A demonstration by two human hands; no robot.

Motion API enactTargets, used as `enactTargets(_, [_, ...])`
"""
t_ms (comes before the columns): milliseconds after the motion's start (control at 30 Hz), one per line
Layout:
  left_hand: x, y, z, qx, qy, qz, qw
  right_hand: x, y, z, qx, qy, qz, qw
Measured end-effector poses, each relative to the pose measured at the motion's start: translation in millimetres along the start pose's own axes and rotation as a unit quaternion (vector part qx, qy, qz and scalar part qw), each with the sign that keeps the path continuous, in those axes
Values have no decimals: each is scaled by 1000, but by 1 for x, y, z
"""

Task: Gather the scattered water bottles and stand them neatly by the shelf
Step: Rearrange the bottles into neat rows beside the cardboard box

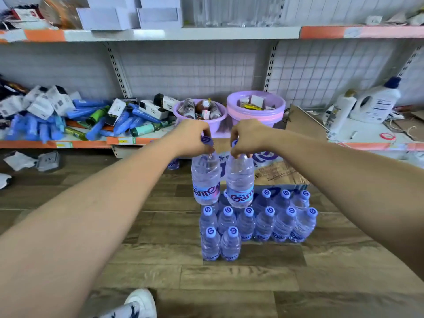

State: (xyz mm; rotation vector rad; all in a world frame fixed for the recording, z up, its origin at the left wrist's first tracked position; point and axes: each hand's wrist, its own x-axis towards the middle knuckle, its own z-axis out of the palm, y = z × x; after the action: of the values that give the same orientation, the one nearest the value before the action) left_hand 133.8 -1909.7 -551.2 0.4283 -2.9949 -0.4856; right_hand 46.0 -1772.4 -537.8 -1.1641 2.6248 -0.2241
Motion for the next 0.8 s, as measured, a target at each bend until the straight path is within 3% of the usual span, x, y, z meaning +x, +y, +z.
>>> enactTargets(300, [-25, 68, 74, -53, -55, 42, 996, -59, 65, 41, 28, 4, 58, 998])
enactTargets(500, [-15, 85, 114, -78, -61, 49, 994, -73, 107, 71, 44, -19, 90, 995])
enactTargets(800, [1, 80, 195, -43, -141, 47, 988, -61, 158, 123, 47, -83, 98, 991])
